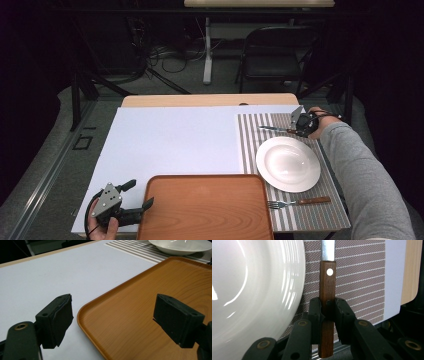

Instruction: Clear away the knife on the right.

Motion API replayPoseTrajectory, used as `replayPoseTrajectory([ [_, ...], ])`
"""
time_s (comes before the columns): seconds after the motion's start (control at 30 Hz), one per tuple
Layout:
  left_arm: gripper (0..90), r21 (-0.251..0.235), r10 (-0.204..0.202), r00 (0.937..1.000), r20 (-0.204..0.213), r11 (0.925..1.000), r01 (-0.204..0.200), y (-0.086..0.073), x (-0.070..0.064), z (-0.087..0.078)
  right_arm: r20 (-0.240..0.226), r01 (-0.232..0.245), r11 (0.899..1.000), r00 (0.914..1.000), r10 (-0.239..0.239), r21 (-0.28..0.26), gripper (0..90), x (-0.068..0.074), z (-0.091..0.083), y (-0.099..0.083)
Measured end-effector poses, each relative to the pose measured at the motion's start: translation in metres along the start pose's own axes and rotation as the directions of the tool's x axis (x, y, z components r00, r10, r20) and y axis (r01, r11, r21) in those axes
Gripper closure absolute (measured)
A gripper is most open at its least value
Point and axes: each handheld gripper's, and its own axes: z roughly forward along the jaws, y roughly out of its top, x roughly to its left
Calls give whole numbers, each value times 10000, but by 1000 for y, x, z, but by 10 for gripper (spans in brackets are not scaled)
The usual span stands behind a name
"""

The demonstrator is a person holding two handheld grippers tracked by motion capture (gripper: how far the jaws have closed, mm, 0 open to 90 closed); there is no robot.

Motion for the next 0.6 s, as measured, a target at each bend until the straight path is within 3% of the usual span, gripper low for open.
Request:
replayPoseTrajectory([
  [0.3,159,-87,-30,10000,20,10000,30,0,0,-1,-364,-1307,9914,9908,1305,-45,764,5,-16,-3],
  [0.4,159,-118,-88,9999,71,9999,89,0,1,-2,-569,-1858,9825,9811,1847,-136,764,7,-20,-2],
  [0.5,159,-161,-153,9999,65,9998,154,0,2,-2,-783,-2494,9671,9663,2451,-505,764,11,-23,-1],
  [0.6,159,-140,-152,9999,48,9998,153,0,1,-2,-1081,-2832,9571,9552,2757,-612,764,15,-26,1],
])
